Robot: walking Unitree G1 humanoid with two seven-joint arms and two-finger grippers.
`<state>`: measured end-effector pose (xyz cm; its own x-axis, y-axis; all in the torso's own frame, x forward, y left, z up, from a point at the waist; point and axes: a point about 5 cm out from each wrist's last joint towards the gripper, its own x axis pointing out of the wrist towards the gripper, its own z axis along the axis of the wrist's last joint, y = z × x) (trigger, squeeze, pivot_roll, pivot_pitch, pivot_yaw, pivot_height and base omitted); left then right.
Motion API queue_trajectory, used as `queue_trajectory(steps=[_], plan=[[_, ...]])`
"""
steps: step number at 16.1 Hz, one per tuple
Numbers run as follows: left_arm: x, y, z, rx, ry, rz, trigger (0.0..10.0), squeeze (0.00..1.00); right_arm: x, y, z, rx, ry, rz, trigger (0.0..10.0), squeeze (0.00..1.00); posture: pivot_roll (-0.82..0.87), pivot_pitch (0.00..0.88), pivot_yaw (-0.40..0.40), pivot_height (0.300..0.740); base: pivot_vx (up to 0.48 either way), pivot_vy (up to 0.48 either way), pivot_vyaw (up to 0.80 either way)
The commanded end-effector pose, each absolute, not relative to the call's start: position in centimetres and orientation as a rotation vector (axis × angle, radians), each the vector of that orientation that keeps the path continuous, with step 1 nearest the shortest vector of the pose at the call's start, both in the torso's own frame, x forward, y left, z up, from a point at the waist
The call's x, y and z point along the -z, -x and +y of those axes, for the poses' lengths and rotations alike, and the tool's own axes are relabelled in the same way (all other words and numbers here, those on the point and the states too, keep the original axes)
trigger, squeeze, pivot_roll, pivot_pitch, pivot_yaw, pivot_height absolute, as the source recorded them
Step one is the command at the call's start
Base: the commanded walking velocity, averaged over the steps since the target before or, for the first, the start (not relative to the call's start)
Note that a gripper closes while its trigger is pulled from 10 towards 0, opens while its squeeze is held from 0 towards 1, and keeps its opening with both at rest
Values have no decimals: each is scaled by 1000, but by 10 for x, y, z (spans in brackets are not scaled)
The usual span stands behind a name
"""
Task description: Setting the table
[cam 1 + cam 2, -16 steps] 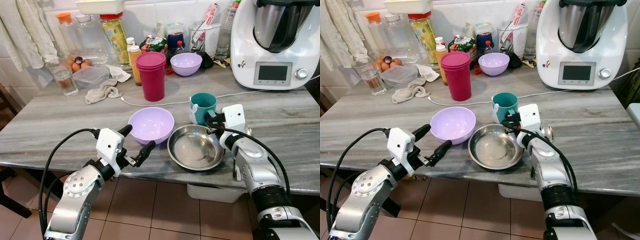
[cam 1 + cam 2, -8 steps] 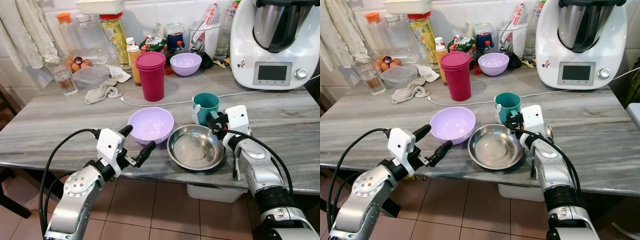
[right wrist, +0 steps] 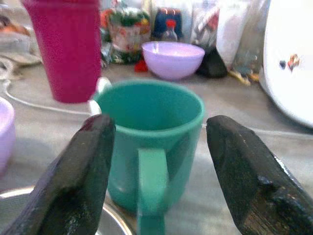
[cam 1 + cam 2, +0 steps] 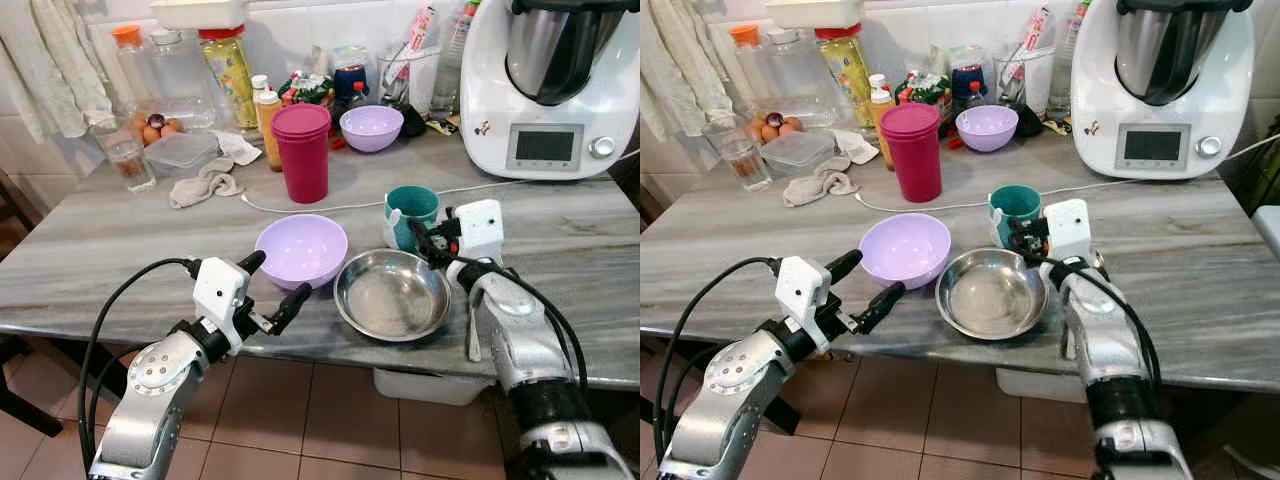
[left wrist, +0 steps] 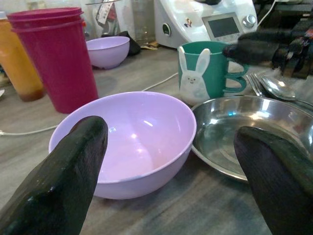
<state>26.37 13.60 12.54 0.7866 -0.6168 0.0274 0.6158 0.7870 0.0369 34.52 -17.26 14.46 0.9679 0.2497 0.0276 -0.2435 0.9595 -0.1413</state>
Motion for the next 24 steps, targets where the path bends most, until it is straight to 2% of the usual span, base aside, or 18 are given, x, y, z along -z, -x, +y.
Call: queue_trajectory(steps=[1,5,9,11,14,16,17,18,19,22,24], plan=[[-126,-264,139,656,-36,-37,10000,0,-149,-345,-170,-251,142,-60,10000,1000,-225,0,107,740,0,0,0],[-134,-272,144,586,-42,-89,10000,0,-155,-327,-168,-200,213,-123,10000,1000,-230,0,106,740,0,0,0],[-149,-286,158,384,-64,-191,10000,0,-169,-311,-166,-90,251,-206,10000,1000,-244,0,100,740,0,0,0],[-148,-289,161,347,-65,-182,10000,0,-173,-309,-163,-71,251,-219,10000,1000,-247,0,99,740,0,0,0],[-144,-293,164,257,-65,-152,10000,0,-171,-308,-149,-99,272,-223,10000,1000,-244,0,96,740,0,0,800],[-139,-297,169,153,-100,-132,10000,0,-170,-305,-141,-109,265,-214,10000,902,-239,0,92,740,0,0,800],[-135,-299,174,71,-132,-118,10000,0,-171,-305,-138,-111,266,-214,10000,792,-235,0,87,740,0,0,800],[-134,-300,177,36,-151,-114,10000,0,-171,-305,-137,-115,266,-215,10000,788,-233,0,86,740,0,0,800],[-132,-300,182,-6,-184,-118,10000,0,-172,-305,-134,-122,269,-220,10000,737,-232,0,85,740,0,0,800],[-125,-300,194,-112,-224,-107,10000,0,-172,-305,-129,-145,273,-218,10000,447,-226,0,81,740,0,0,800],[-120,-300,198,-150,-248,-89,10000,0,-169,-305,-126,-163,269,-208,10000,431,-222,0,81,740,0,0,800]])
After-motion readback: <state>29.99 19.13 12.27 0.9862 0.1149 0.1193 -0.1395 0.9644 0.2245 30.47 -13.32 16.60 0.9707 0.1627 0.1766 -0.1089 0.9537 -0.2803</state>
